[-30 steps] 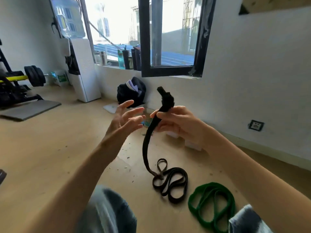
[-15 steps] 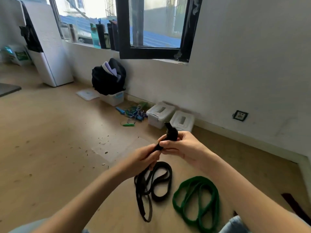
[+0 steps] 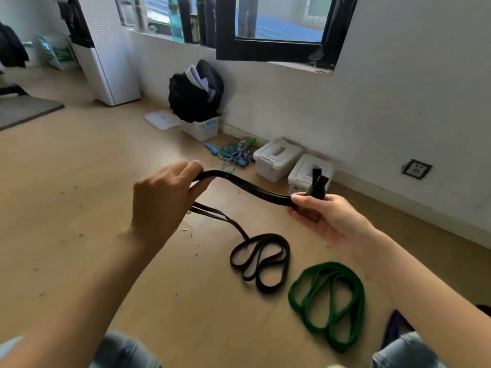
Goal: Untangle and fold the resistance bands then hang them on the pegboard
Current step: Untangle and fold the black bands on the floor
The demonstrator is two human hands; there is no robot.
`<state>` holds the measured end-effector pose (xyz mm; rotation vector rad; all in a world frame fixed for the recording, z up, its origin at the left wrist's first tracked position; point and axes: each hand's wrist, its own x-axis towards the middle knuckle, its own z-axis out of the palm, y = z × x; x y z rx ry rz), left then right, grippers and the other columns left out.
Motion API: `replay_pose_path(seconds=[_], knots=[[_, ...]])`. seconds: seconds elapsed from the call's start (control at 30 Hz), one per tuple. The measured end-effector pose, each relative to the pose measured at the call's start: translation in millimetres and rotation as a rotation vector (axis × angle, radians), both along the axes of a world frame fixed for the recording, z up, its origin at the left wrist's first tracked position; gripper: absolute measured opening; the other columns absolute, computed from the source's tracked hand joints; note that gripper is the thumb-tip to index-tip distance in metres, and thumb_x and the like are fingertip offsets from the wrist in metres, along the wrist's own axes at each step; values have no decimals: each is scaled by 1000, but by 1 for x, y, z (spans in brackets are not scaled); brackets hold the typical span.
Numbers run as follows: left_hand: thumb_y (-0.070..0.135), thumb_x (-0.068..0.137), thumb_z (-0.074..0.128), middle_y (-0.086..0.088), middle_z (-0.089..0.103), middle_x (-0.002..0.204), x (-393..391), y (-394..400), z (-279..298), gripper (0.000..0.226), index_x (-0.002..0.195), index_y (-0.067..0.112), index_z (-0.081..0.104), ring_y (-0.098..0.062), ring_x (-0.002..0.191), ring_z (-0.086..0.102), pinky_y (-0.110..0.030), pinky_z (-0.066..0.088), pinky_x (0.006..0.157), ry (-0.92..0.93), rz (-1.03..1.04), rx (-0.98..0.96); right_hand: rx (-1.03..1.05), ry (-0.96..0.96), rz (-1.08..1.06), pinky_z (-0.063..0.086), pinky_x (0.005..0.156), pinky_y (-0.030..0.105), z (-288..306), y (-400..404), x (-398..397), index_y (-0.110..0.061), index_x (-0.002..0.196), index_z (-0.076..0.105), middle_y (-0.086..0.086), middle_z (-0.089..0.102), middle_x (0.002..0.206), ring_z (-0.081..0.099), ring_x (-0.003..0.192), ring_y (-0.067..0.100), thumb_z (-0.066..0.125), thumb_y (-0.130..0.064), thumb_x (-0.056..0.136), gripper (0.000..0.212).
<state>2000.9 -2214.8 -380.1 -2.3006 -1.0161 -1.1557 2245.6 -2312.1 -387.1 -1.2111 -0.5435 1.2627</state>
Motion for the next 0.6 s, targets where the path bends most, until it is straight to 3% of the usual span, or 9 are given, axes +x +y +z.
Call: replay_pose_path(seconds=[0.07,0.13,0.17,0.23,0.3,0.37,0.4,0.5,0.6], knots=[[36,86,59,3,54,52,10,-10,-3,28,72,13,62,-13,41,45,-17,27,43,71,-150,-121,-68,-115,-63,54,50,22,-6,-1,3,-4,86,62,10,68,69,69,56,18,67,4,76,14],[35,88,57,6,50,54,20,-14,-13,26,78,12,63,-10,44,42,-19,31,44,263,-347,-444,-218,-271,-26,55,49,26,-16,-6,6,-8,107,47,12,65,79,68,55,18,66,3,80,34],[36,90,53,9,49,56,24,-14,-18,27,82,12,63,-8,46,42,-17,31,46,374,-379,-615,-314,-391,47,55,53,28,-21,-10,8,-9,116,42,12,64,88,68,62,19,67,-2,81,44],[38,92,48,9,51,62,25,-10,-24,30,87,12,63,-4,51,44,-11,31,47,507,-373,-841,-540,-880,276,53,73,33,-27,-20,16,-16,126,39,12,55,114,61,95,23,71,-19,79,57],[39,92,48,7,55,66,24,-7,-24,30,84,14,63,-2,53,45,-11,32,49,532,-376,-972,-663,-1286,450,39,101,41,-33,-29,19,-22,137,33,16,28,144,36,129,36,72,-37,77,73],[39,92,49,10,50,61,26,-9,-20,28,77,19,62,1,48,41,-11,31,47,539,-433,-1037,-525,-1296,516,23,112,41,-32,-34,13,-29,143,26,10,8,154,16,141,34,73,-46,74,85],[38,92,50,11,47,58,30,-13,-17,27,74,21,60,1,46,40,-11,31,46,541,-486,-1075,-356,-1250,555,20,114,35,-30,-35,7,-32,142,26,5,10,155,16,142,26,74,-47,72,86],[35,92,51,11,41,52,40,-25,-8,28,65,28,56,-1,44,37,-12,28,45,504,-680,-1163,26,-1099,744,26,110,24,-18,-35,-16,-32,136,39,-8,36,145,32,133,4,72,-41,76,69],[30,93,51,11,40,51,41,-28,-3,24,70,27,58,-2,44,35,-11,27,43,427,-789,-1264,185,-977,717,44,90,46,-7,-33,-26,-1,111,59,17,64,110,60,100,28,64,-17,86,30]])
